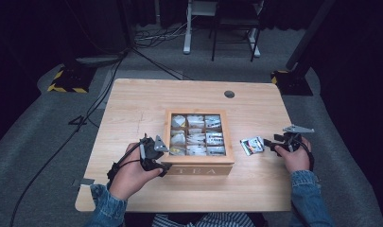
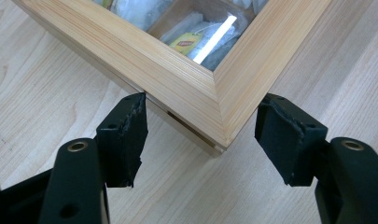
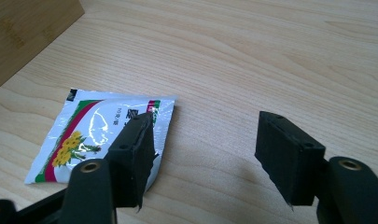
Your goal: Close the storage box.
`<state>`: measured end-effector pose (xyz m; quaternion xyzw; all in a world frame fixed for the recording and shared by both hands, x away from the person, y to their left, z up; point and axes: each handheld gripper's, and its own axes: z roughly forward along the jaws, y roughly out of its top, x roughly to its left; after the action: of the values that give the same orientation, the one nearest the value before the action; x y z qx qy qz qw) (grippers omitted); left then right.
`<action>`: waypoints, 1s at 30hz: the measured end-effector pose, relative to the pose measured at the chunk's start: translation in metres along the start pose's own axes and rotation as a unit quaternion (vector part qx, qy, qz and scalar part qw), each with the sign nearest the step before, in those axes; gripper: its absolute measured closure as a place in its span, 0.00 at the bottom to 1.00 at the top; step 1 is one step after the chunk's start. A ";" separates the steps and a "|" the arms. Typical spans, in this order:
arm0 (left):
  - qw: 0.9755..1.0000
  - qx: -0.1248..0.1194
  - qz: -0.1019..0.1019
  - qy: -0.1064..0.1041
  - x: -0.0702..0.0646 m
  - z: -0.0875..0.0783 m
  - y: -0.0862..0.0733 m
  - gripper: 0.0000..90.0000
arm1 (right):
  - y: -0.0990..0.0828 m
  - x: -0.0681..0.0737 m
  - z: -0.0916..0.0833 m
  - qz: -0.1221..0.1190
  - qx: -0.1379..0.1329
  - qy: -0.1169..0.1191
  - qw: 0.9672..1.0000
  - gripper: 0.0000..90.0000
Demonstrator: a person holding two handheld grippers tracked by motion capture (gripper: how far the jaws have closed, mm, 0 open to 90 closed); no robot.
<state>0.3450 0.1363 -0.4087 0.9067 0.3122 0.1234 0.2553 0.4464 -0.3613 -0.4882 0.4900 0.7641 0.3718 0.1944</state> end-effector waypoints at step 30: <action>0.998 -0.046 -0.021 -0.025 0.006 -0.023 -0.015 0.34 | 0.008 0.004 0.007 -0.007 -0.003 0.009 1.000 0.42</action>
<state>0.3335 0.1587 -0.3970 0.8902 0.3188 0.1098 0.3064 0.4537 -0.3536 -0.4864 0.4804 0.7681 0.3774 0.1918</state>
